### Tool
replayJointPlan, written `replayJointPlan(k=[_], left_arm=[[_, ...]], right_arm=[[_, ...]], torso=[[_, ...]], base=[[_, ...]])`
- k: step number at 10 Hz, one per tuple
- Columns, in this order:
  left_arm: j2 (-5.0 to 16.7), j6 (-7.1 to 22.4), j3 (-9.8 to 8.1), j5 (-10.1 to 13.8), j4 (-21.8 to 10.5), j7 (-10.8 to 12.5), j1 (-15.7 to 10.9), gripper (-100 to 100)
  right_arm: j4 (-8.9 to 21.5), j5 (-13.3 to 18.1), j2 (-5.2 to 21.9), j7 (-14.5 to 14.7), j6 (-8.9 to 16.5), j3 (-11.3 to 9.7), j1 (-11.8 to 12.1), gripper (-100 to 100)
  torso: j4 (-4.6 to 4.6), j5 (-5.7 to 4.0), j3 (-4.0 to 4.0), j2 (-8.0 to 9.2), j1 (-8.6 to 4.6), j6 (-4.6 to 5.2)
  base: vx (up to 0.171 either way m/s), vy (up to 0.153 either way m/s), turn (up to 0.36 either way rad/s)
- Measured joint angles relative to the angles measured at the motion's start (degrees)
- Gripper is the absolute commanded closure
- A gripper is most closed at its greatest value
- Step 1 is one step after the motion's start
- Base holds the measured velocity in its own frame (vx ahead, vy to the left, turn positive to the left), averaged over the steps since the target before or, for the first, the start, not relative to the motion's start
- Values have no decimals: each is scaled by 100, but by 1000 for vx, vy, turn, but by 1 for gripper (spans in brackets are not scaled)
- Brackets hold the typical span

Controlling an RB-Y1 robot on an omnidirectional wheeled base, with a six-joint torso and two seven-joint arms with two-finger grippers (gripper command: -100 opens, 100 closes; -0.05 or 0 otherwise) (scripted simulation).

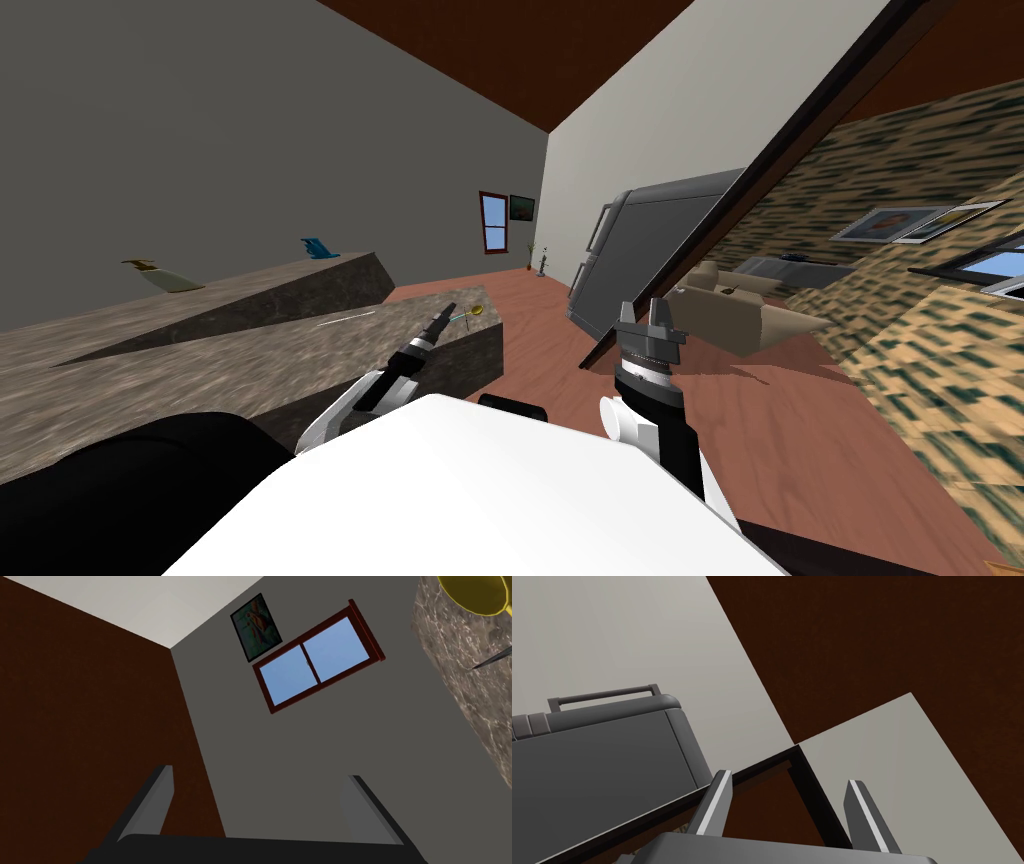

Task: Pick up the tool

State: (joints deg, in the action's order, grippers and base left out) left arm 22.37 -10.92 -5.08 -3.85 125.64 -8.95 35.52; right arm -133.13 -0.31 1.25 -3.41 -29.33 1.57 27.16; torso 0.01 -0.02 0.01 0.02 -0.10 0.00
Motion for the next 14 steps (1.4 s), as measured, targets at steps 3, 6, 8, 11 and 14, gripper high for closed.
replayJointPlan(k=[3, 6, 8, 11, 14], left_arm=[[365, 458, -77, 89, -45, -132, 82, -100], [664, 863, -111, 154, -109, -265, 174, -100], [855, 1169, -131, 202, -90, -341, 250, -100], [1126, 1592, -134, 268, -176, -430, 299, -100], [1358, 1973, -160, 337, -168, -467, 428, -100]], right_arm=[[0, 0, 0, 0, 0, 0, 0, 0], [0, 0, 0, 0, 0, 0, 0, 0], [0, 0, 0, 0, 0, 0, 0, 0], [0, 0, 0, 0, 0, 0, 1, 0], [0, 0, 0, 0, 0, 0, 0, 0]], torso=[[0, 0, -1, -2, -2, 0], [-1, 0, -4, -7, 0, 1], [-2, -1, -6, -9, -3, 0], [-4, 0, -10, -18, -2, 0], [-4, -1, -10, -18, -3, 1]], base=[[2, -34, -7], [15, -33, -14], [21, -32, -12], [41, -34, -23], [51, -38, -31]])
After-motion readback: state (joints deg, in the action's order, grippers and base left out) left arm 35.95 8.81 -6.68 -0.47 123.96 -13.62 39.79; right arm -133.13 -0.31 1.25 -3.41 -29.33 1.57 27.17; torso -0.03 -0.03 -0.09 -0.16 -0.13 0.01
